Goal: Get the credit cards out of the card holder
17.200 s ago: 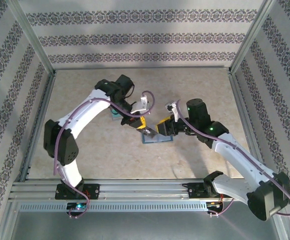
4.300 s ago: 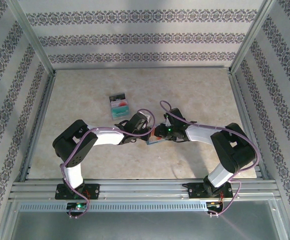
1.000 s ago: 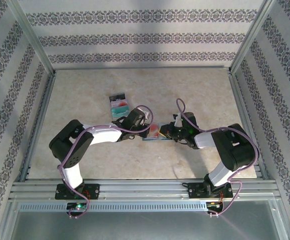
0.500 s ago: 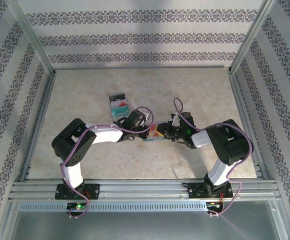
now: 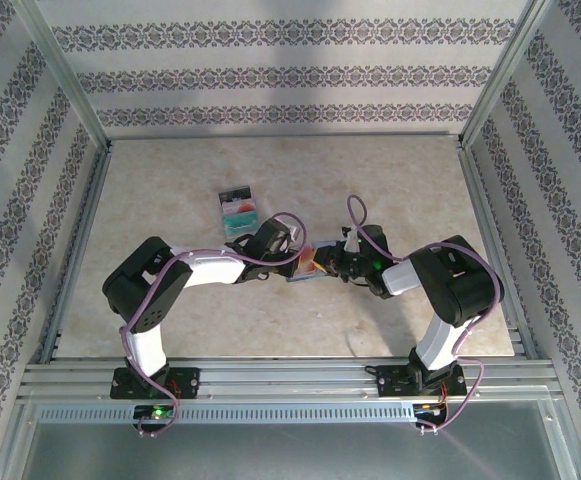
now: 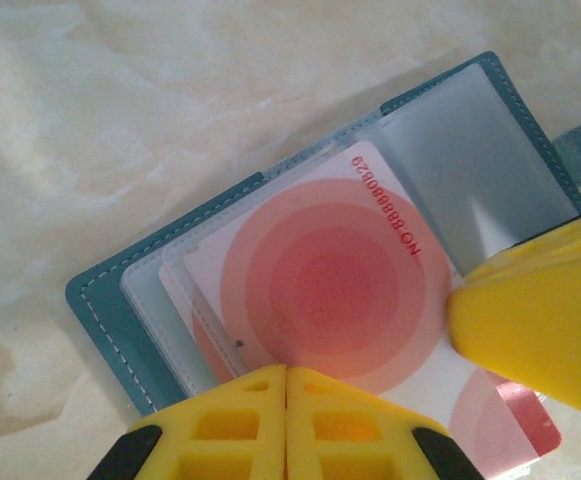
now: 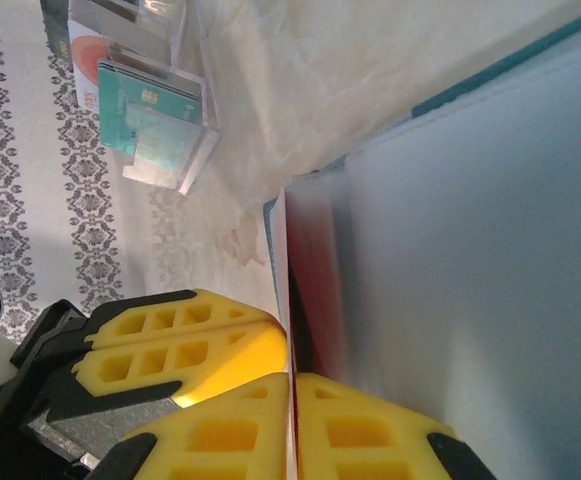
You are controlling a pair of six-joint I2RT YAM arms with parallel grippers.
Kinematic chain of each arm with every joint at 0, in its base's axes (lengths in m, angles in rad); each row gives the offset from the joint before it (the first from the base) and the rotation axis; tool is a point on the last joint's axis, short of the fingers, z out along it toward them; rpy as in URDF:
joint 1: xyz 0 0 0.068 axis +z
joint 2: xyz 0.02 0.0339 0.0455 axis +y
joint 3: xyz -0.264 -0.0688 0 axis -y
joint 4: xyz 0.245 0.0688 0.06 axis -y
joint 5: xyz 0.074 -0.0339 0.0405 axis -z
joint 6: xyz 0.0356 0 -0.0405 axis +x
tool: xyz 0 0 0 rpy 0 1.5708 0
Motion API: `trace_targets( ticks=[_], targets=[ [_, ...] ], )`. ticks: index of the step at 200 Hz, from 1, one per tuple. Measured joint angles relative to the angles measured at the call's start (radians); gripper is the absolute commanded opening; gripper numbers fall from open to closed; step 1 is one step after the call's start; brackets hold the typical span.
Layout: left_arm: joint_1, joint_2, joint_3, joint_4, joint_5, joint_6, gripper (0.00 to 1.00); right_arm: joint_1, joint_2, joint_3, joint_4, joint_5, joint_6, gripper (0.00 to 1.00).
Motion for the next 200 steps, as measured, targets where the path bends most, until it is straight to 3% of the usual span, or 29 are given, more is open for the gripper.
trace_targets(
  ticks=[96,200],
  targets=[
    [0.009,-0.013,-0.018,0.002,0.000,-0.003,0.09,-0.052,-0.088,-0.058,-0.013,-0.002,-0.016,0.00],
    [0.015,-0.156,0.032,-0.077,0.033,0.036,0.30,-0.072,-0.375,0.011,-0.470,0.063,-0.261,0.00]
  ],
)
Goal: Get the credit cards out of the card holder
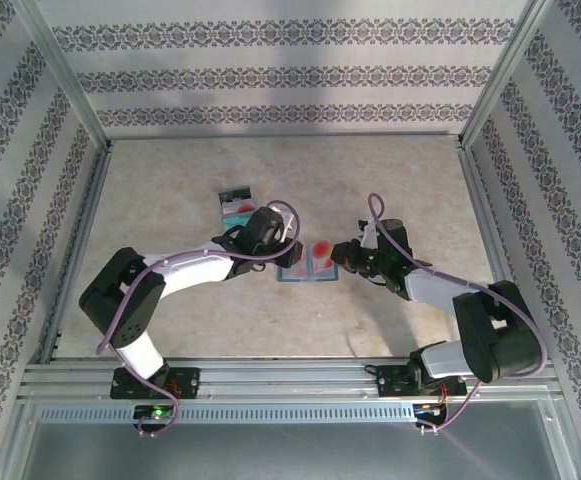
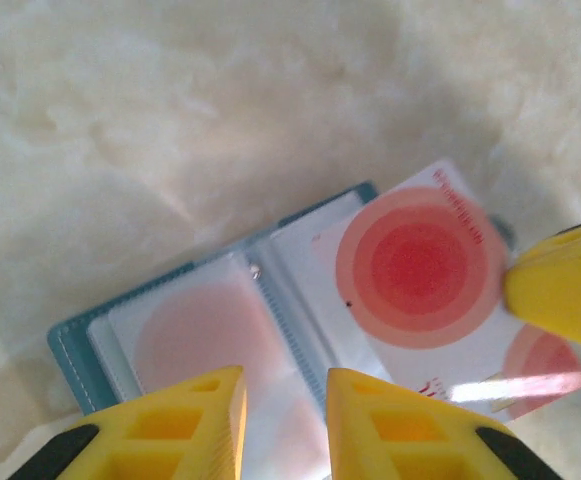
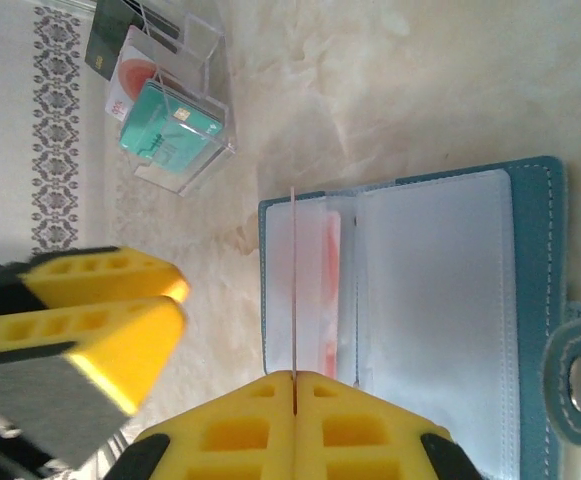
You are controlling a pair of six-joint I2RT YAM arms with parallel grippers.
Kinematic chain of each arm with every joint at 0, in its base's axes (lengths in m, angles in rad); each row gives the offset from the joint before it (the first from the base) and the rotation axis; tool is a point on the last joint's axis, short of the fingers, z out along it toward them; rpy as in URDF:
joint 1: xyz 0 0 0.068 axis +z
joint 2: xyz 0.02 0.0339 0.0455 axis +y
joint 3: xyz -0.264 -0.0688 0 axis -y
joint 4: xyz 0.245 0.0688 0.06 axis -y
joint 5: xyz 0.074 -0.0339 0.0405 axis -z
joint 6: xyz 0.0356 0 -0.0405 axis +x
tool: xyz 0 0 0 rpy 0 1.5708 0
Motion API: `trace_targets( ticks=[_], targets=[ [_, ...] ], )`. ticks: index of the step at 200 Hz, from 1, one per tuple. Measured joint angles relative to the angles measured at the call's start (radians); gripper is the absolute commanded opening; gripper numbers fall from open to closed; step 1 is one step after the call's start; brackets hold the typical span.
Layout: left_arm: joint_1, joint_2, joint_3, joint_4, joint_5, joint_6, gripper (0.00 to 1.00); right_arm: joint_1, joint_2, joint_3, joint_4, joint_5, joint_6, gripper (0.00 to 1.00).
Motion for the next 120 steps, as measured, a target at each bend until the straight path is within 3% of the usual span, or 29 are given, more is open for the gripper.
trace_targets(
  ticks=[73,120],
  targets=[
    [0.075,-0.132,0.063,-0.061,0.030,0.106,0.42,0.000,-0.109,0.049,-0.180,0.014,-0.131,0.00],
    [0.160,-0.146,0.110,-0.143,0.175,0.222,0.62,0.003,-0.157,0.068,-0.246,0.007,-0.194,0.00]
  ],
)
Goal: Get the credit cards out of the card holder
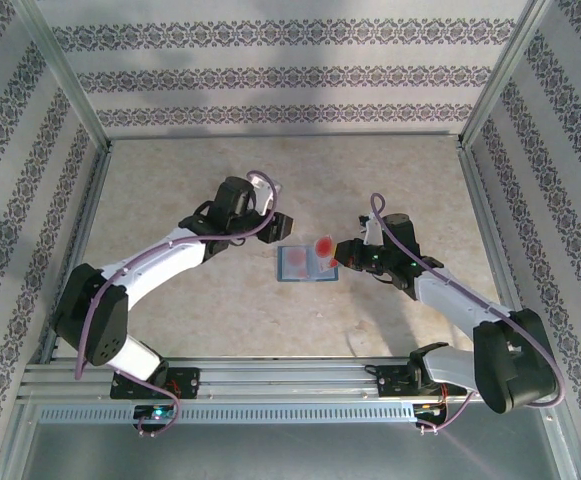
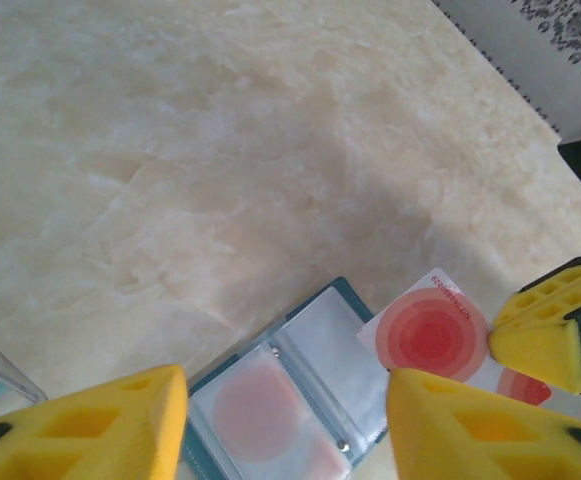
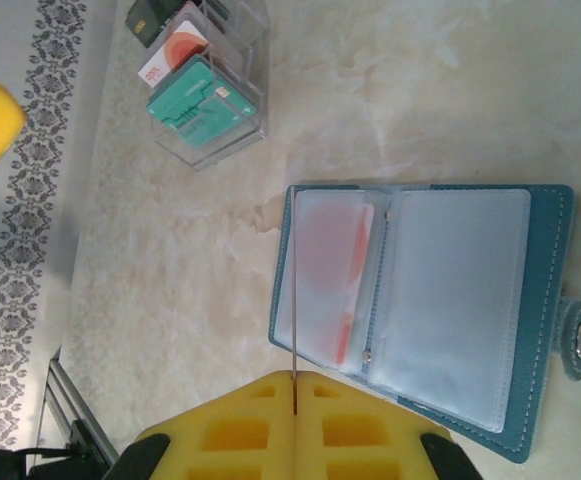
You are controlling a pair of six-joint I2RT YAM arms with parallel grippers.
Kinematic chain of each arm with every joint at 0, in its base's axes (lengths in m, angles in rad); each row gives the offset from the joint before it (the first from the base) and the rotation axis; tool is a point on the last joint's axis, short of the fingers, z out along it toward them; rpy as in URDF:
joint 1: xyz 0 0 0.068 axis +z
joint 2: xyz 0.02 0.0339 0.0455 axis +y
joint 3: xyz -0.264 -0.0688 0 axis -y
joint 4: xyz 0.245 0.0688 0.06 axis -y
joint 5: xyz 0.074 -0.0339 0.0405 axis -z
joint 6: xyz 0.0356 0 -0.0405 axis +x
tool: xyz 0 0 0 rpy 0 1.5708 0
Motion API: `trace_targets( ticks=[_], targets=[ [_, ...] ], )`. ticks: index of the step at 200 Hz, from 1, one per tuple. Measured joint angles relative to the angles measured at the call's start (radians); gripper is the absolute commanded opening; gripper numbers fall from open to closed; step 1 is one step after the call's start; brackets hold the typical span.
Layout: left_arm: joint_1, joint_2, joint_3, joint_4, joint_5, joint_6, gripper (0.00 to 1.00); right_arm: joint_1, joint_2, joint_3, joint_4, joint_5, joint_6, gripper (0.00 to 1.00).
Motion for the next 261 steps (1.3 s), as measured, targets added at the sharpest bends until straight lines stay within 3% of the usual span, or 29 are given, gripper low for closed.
trace_targets(
  ticks=[52,110,178,221,261],
  targets=[
    [0.016,0.074,0.213,-0.271,0.215,0.314,0.65,0.048,-0.042,0.060,-0.045,-0.068,-0.094,0.00],
    [0.016,0.190,0.389,-0.582,0.380,0.630,0.63,0.110,-0.032,0.164,-0.130,-0.132,-0.207,0.00],
    [0.016,0.298,0.522,-0.808,0.480,0.823,0.56,0.150,-0.005,0.209,-0.194,-0.156,-0.288,0.00],
    [0.016,0.325,0.522,-0.863,0.505,0.847,0.45,0.150,-0.005,0.215,-0.202,-0.175,-0.309,0.00],
    [0.016,0.325,0.523,-0.877,0.536,0.863,0.16,0.150,-0.007,0.215,-0.201,-0.177,-0.309,0.00]
  ],
)
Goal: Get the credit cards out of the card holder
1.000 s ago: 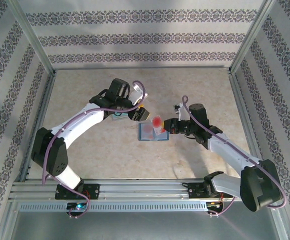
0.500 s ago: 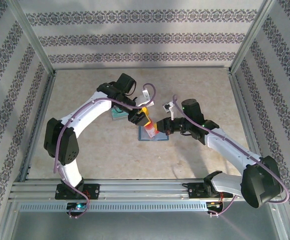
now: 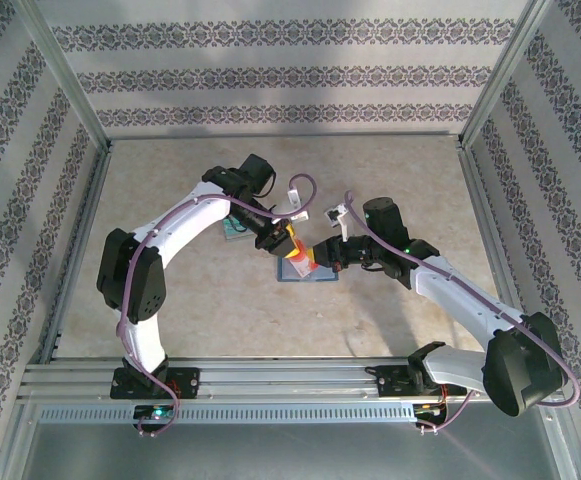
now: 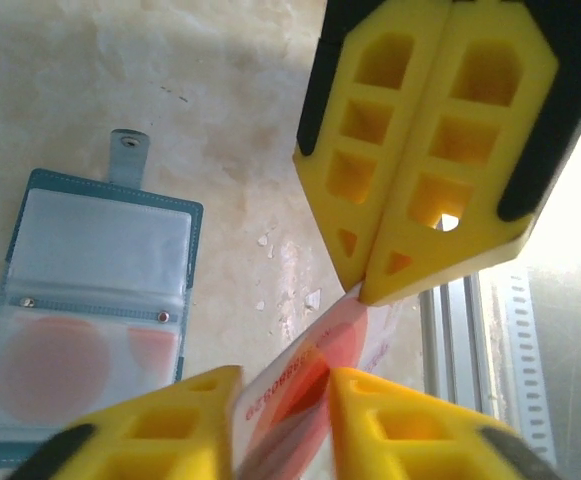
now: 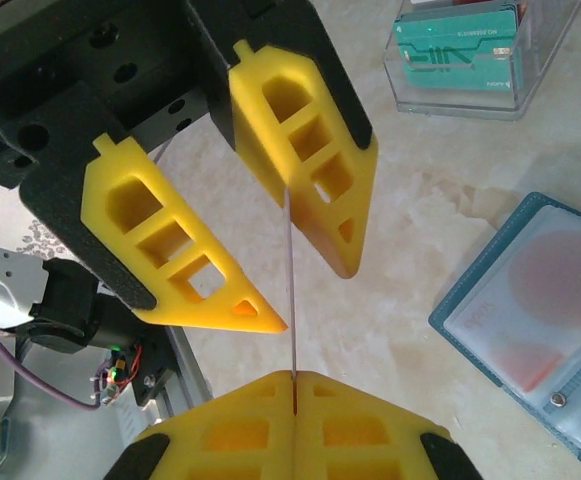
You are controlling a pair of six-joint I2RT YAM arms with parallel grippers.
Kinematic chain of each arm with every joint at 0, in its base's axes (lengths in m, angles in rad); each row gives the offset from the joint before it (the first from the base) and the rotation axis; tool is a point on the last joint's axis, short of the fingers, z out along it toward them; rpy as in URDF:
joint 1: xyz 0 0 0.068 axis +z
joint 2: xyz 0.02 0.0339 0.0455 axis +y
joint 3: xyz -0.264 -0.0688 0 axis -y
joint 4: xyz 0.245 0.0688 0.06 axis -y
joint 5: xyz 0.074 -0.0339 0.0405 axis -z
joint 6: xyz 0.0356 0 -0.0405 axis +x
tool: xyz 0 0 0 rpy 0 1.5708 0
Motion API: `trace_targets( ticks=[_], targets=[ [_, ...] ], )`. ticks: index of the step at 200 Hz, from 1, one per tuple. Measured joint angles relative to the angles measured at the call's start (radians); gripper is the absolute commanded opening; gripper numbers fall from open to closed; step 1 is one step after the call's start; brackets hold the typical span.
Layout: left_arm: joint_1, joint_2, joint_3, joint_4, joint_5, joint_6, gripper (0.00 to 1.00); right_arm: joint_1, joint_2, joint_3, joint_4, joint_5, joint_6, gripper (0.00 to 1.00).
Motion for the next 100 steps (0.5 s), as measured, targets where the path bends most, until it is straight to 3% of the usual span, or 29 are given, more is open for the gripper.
trace_targets(
  ticks=[21,33,66,100],
  targets=[
    [0.000,0.000,0.000,-0.016,0.017,0.005,0.00,-0.001,-0.001,0.000,-0.008,0.009,0.000,0.00],
    [0.000,0.000,0.000,-0.019,0.021,0.011,0.00,-0.001,-0.003,0.000,-0.012,0.015,-0.001,0.00],
    [0.000,-0.035,-0.025,0.002,0.029,0.002,0.00,-0.001,-0.029,-0.002,-0.005,0.047,0.006,0.33],
    [-0.001,-0.093,-0.068,0.023,0.021,-0.007,0.00,-0.003,-0.086,-0.011,0.023,0.069,0.021,0.44]
  ],
)
